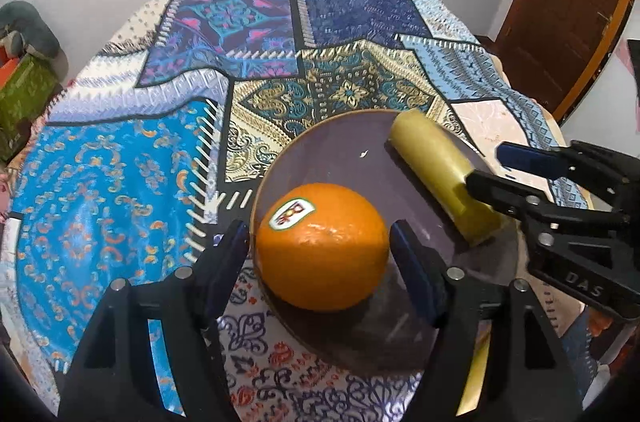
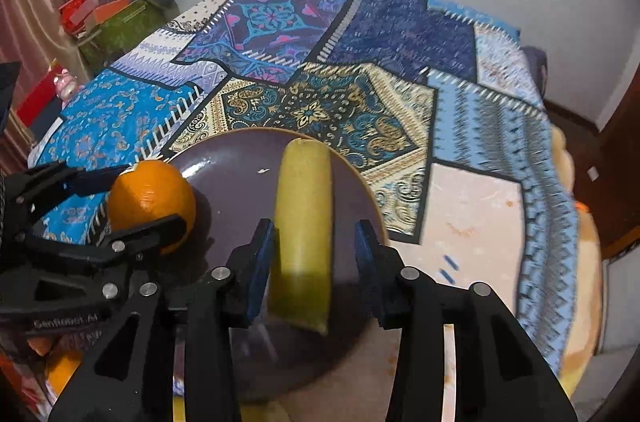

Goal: Organize fruits
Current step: 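Place the orange and the yellow cylinder onto the purple plate with both tools, then grasp the second orange with the left tool while the right grasps the other cylinder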

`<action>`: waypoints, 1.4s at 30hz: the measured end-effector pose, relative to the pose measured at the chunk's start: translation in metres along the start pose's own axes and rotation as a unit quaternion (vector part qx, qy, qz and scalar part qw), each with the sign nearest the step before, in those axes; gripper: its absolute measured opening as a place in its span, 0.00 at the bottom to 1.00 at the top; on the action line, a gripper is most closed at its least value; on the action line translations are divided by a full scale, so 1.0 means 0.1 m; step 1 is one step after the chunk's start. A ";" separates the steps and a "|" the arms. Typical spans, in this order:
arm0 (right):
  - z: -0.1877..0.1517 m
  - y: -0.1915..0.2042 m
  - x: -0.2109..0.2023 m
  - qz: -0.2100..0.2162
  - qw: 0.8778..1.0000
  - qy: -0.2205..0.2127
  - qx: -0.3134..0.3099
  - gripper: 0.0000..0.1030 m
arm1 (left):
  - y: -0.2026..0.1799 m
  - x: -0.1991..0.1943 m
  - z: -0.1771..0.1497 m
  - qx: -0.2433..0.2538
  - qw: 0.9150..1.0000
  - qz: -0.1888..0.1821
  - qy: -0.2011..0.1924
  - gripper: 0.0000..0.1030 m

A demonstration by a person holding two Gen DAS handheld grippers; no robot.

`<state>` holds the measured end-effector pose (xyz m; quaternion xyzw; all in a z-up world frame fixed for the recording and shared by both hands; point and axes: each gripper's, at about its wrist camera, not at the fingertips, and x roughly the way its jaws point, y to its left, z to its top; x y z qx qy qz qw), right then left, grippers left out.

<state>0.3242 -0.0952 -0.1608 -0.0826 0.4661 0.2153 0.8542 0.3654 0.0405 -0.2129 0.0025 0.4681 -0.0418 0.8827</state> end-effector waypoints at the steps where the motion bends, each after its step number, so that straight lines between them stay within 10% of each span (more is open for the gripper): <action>1: -0.02 0.01 -0.07 -0.004 1.000 -0.005 -0.004 0.38 | -0.01 -0.06 -0.01 0.002 1.000 0.006 -0.007 0.70; 23: -0.72 0.46 -1.29 -0.004 0.997 -0.075 -0.021 0.62 | 0.13 -1.40 -0.84 -0.015 0.998 0.032 -0.061 0.77; 42: -1.05 0.86 -0.65 0.010 0.999 0.013 -0.032 0.71 | 0.14 -1.26 -1.49 -0.039 0.999 0.013 -0.011 0.79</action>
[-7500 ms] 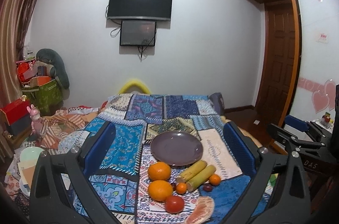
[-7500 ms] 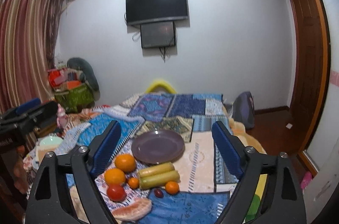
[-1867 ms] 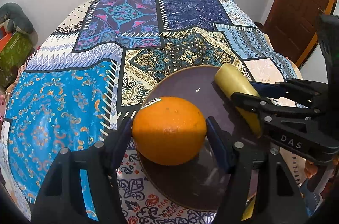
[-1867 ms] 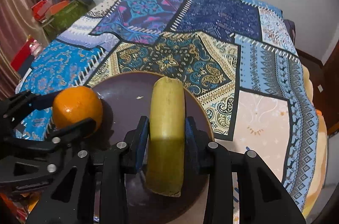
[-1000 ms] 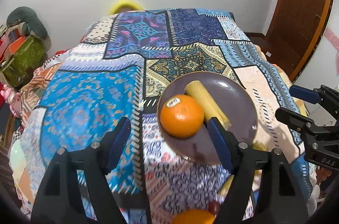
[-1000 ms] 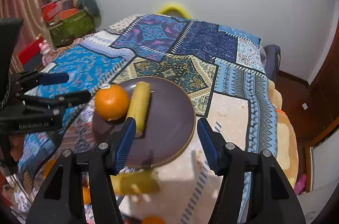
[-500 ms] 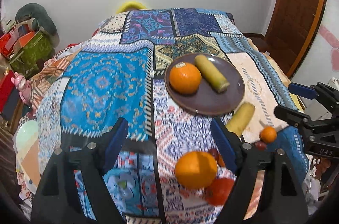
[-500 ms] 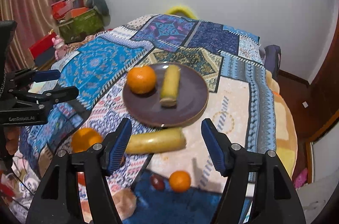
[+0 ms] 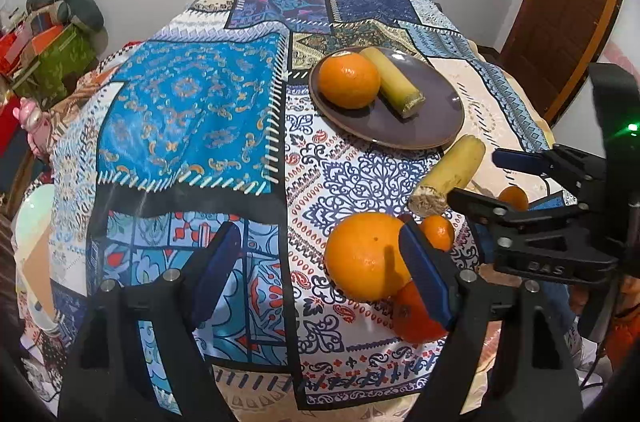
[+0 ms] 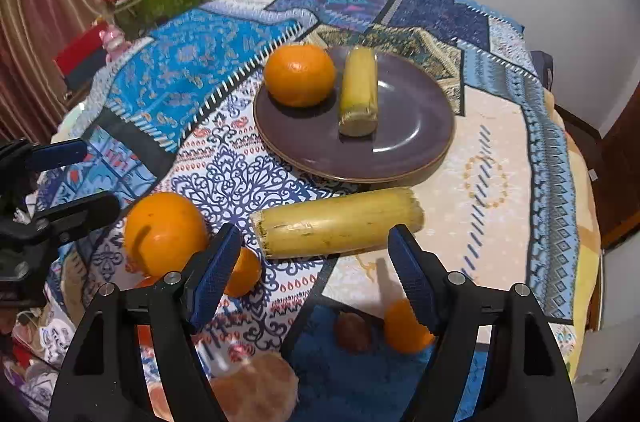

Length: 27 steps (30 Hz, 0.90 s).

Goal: Organize fruits
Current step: 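Grasp the second orange with the left tool while the right grasps the other cylinder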

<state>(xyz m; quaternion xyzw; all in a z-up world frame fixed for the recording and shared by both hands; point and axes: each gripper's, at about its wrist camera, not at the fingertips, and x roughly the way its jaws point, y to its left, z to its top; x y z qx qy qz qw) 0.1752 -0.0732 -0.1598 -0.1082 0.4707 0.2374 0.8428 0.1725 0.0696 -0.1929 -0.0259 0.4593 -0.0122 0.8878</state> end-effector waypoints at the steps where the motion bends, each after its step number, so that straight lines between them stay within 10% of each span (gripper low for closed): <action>1: 0.00 0.01 0.03 0.000 1.000 0.003 -0.001 0.71 | 0.00 0.02 -0.01 -0.003 1.000 -0.002 0.002 0.79; 27: -0.24 -1.04 0.05 -0.045 0.995 0.034 0.085 0.70 | -0.23 0.52 -0.12 -0.014 0.998 -0.042 0.054 0.70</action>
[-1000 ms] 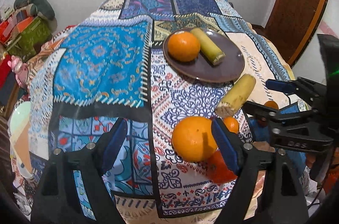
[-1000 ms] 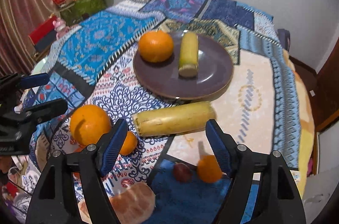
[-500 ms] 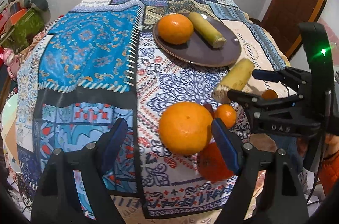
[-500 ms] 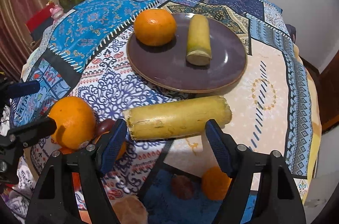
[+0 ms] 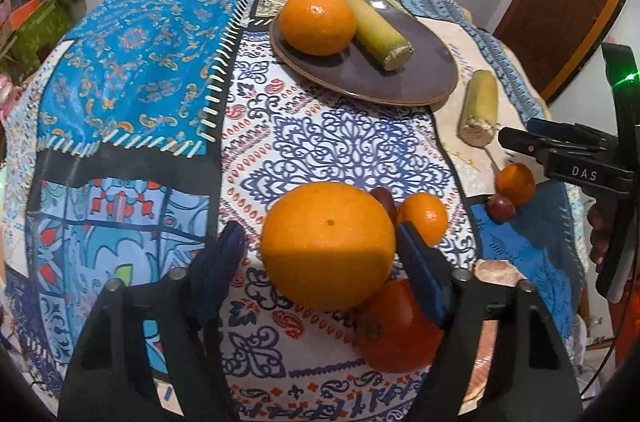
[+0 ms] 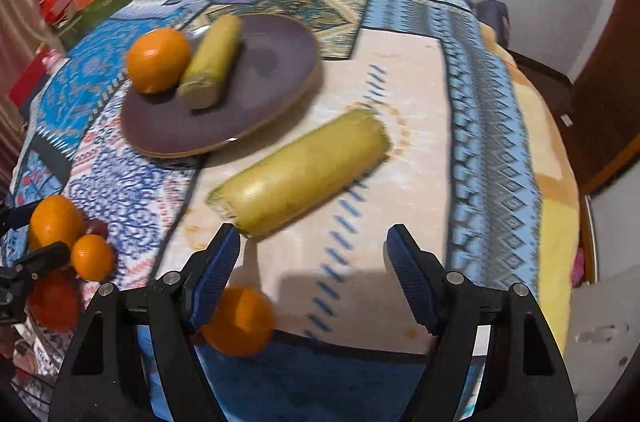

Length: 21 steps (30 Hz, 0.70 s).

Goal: Organize fruits
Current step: 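Grasp the second orange with the left tool while the right grasps the other cylinder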

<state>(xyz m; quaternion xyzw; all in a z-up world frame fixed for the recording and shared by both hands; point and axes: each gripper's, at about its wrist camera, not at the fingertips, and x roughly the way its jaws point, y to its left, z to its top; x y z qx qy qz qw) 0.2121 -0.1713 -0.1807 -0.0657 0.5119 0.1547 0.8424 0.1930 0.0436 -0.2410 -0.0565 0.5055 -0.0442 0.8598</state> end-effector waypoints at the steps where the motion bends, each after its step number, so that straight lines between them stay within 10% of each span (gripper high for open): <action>1: 0.00 -0.04 -0.03 0.004 1.000 -0.003 0.005 0.70 | 0.00 0.00 0.00 0.000 1.000 -0.009 0.001 0.65; 21: 0.32 0.07 0.32 0.026 0.999 -0.003 0.046 0.76 | 0.28 -0.05 0.29 -0.015 0.999 0.031 -0.030 0.64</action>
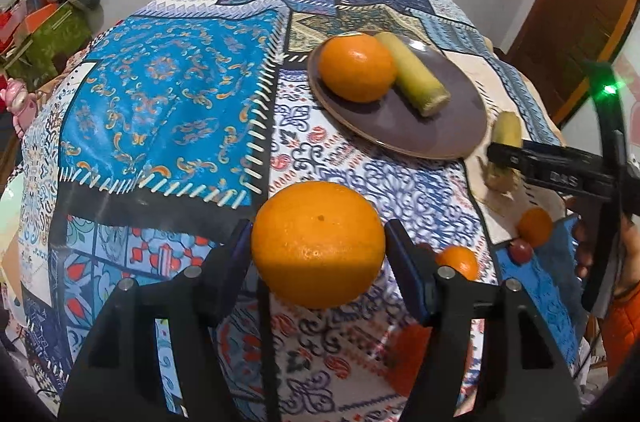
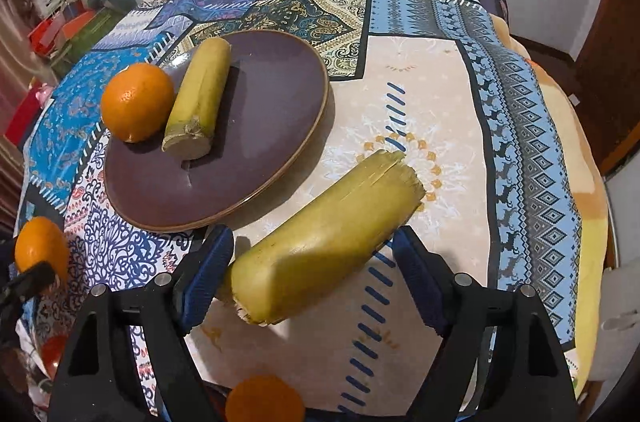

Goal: Organize fruits
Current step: 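Grasp the second orange with the left tool while the right grasps the other cylinder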

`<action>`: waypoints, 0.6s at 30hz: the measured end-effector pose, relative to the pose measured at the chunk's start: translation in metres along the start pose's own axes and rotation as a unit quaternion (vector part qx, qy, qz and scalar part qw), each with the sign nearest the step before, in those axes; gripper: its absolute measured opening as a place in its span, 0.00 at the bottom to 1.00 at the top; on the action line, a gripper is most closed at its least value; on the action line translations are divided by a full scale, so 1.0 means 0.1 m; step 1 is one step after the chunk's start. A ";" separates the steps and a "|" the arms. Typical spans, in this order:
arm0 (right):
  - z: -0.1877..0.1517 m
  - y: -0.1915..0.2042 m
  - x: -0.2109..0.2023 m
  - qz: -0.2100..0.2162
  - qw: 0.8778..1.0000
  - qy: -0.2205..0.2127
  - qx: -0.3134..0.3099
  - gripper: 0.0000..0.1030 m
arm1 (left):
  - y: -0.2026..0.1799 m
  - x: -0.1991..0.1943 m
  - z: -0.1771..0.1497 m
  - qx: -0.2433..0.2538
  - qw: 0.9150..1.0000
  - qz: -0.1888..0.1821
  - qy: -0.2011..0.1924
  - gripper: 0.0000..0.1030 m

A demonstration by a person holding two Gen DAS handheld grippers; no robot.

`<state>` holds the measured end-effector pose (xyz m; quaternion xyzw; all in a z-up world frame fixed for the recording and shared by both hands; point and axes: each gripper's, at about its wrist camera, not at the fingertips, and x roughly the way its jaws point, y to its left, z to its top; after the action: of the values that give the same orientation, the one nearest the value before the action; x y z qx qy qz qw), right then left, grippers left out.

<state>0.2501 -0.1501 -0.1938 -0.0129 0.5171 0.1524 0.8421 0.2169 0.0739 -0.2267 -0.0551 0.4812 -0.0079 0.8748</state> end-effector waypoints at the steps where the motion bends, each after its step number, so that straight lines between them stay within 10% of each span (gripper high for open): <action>1: -0.02 -0.01 -0.02 0.005 1.000 -0.001 -0.002 0.74 | 0.02 0.03 0.01 -0.002 1.000 0.000 0.002 0.64; 9: -0.24 -0.21 -0.24 -0.008 0.999 0.001 -0.037 0.37 | 0.01 0.15 0.00 -0.001 1.000 0.004 0.003 0.64; 18: -0.32 -0.37 -0.30 -0.030 0.999 0.010 -0.043 0.34 | 0.04 0.22 0.00 -0.012 1.000 -0.010 0.013 0.64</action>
<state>0.2201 -0.1981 -0.1871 -0.0659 0.5179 0.1488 0.8398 0.2282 0.0759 -0.2456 -0.0700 0.4918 -0.0115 0.8678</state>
